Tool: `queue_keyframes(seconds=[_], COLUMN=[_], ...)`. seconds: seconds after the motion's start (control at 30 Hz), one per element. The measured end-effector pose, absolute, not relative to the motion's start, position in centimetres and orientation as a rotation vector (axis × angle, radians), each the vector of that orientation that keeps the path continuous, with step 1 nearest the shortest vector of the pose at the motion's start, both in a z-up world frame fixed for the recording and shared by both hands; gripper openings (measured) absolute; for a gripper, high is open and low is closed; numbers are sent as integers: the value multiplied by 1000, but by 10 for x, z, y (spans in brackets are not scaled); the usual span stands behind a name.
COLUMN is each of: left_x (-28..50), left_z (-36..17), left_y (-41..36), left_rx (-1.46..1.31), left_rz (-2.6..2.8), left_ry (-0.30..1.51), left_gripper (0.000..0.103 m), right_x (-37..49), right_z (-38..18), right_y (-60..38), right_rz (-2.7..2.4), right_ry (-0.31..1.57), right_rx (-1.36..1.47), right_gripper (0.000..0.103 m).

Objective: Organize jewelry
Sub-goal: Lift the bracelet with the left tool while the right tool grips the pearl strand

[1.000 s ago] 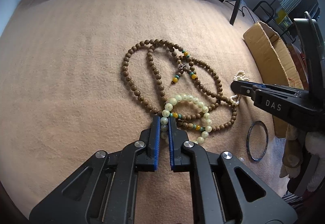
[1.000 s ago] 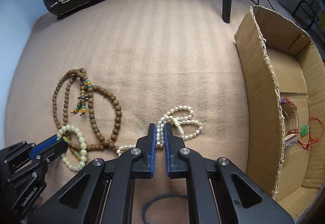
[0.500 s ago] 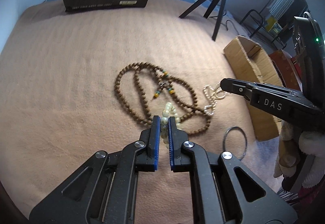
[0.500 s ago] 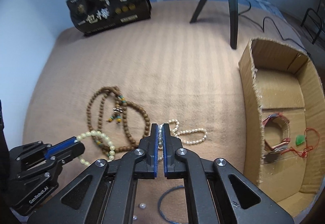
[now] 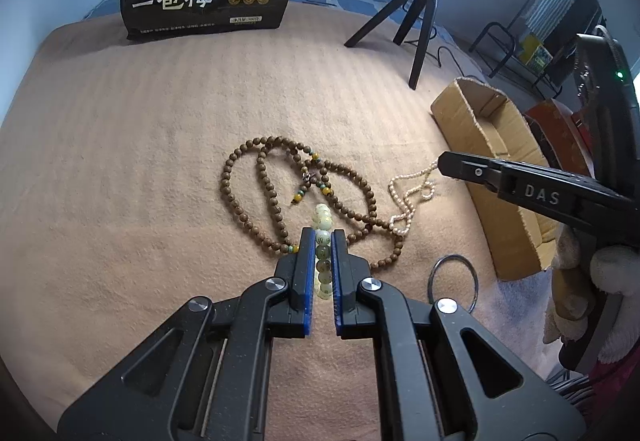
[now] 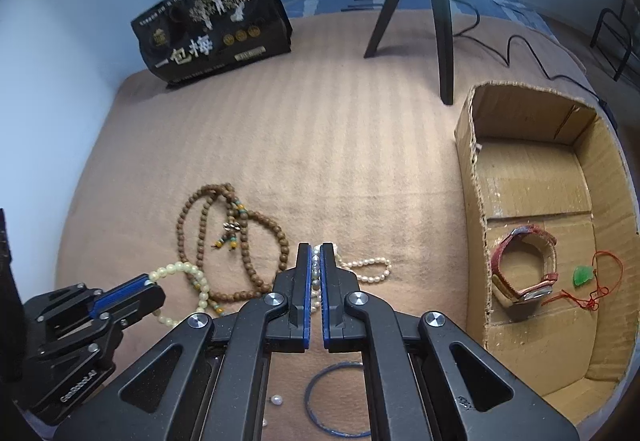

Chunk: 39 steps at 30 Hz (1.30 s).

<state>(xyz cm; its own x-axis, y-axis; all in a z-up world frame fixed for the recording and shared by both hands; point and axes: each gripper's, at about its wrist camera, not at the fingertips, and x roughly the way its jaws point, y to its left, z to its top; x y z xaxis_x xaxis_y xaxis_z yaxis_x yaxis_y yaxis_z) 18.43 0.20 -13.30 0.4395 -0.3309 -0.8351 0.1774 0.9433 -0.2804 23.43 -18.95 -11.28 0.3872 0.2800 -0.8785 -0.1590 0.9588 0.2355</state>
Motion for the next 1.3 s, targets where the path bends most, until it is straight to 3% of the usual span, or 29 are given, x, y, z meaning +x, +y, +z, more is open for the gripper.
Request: queue_keyframes(seconds=[1.3], left_x=[160], left_z=[-48], left_y=[-89], left_rx=[-213], left_rz=[-529], left_ry=[897], left_gripper=[5], right_x=[188], right_z=[32], right_y=[-290], right_rz=[246], right_ry=[771], right_rx=[219], right_gripper=[2])
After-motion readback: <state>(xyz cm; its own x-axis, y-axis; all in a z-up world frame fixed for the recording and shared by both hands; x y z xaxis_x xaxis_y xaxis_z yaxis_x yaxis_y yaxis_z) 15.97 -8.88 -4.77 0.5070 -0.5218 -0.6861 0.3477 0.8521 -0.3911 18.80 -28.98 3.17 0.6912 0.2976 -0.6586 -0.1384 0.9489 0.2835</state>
